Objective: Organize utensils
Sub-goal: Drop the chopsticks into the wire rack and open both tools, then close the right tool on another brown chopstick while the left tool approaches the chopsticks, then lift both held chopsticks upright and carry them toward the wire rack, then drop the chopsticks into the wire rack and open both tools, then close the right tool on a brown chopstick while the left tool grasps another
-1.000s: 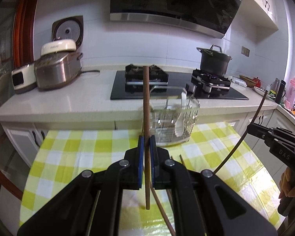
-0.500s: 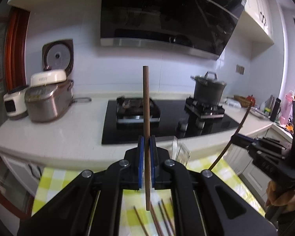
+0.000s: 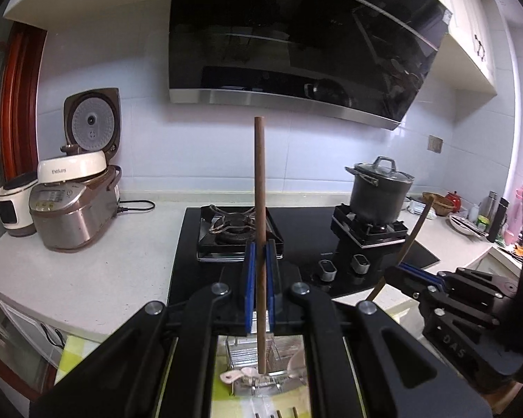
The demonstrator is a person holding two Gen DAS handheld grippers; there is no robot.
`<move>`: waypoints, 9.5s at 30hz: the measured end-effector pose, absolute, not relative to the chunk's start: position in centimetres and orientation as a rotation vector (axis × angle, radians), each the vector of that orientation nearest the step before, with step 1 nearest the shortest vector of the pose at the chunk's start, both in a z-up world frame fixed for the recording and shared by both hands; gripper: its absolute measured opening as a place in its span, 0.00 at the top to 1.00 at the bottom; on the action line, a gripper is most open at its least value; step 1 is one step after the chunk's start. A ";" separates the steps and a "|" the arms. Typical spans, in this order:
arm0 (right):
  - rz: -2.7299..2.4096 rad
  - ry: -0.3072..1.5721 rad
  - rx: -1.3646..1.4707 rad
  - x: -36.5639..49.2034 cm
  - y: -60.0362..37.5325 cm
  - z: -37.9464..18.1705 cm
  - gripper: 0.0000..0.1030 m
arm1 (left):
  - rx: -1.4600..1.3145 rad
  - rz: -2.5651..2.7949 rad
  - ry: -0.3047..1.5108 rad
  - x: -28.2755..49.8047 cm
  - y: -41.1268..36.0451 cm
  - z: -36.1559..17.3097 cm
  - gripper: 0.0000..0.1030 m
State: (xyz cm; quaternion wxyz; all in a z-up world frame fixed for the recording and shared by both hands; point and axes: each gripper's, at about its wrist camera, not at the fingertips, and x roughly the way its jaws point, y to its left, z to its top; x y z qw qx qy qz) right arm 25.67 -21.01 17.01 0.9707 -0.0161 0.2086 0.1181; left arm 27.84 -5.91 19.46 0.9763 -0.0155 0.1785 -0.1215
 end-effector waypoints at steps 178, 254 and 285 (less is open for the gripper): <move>0.238 0.619 0.073 13.1 -21.4 0.1 0.93 | -0.052 -0.249 0.634 13.7 -0.5 0.2 0.95; 0.214 0.552 0.054 32.3 -18.7 2.9 0.91 | -0.024 -0.154 0.449 33.5 -4.2 3.9 0.93; 0.173 0.596 0.161 15.4 -22.0 -2.1 0.41 | -0.041 -0.078 0.509 14.5 2.5 -0.4 0.05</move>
